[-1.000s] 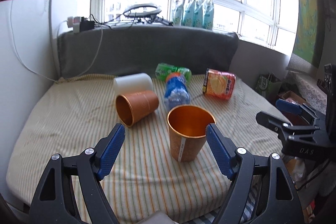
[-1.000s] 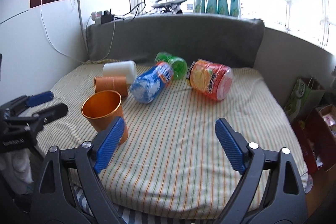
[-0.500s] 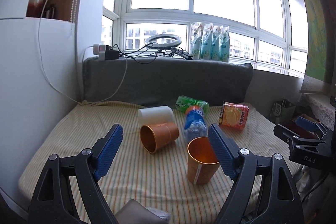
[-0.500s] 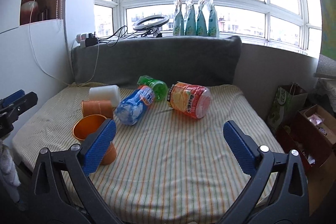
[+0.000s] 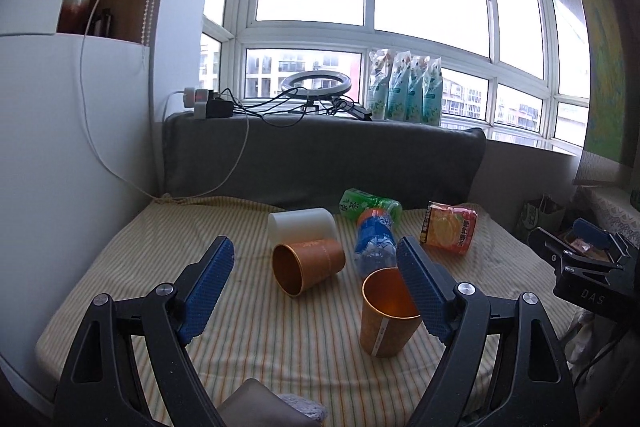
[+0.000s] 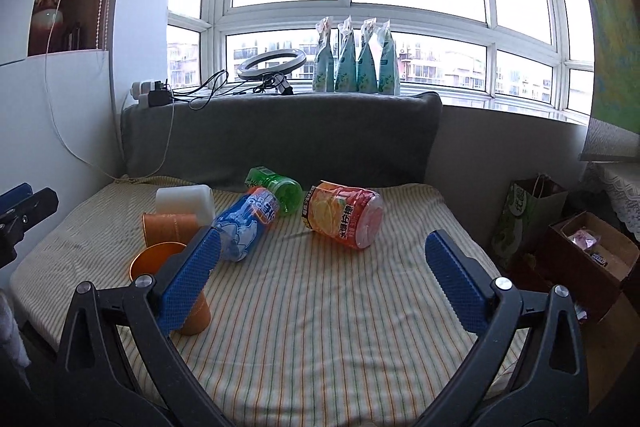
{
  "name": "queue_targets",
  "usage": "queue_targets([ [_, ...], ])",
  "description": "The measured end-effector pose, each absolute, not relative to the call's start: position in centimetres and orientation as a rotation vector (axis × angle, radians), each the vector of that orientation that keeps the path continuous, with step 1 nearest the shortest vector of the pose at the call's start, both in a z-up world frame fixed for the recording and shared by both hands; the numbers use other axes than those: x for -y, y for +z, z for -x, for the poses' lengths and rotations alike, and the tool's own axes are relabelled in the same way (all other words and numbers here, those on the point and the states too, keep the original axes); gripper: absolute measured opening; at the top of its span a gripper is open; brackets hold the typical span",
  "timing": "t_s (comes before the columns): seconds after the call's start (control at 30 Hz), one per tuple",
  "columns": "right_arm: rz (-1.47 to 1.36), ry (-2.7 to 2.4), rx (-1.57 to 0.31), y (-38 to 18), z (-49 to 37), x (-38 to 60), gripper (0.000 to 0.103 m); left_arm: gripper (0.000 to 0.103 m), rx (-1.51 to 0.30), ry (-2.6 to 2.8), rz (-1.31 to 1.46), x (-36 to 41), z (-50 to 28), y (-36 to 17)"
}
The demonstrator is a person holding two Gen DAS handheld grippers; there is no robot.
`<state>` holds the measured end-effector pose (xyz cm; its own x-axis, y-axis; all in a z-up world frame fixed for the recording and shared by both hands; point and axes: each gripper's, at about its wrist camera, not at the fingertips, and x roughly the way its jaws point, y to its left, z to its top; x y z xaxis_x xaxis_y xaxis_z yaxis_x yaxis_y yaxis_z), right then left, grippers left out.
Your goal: Flip cup upright
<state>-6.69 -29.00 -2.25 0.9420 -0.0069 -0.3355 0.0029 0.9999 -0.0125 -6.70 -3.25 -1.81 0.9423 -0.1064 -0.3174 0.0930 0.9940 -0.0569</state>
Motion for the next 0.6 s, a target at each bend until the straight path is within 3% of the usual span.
queue_targets([
  [0.6,0.007,-0.007,-0.332,-2.14,6.57,29.06,0.103,0.084,-0.327,-0.103,0.037,3.34,6.60,-1.72],
])
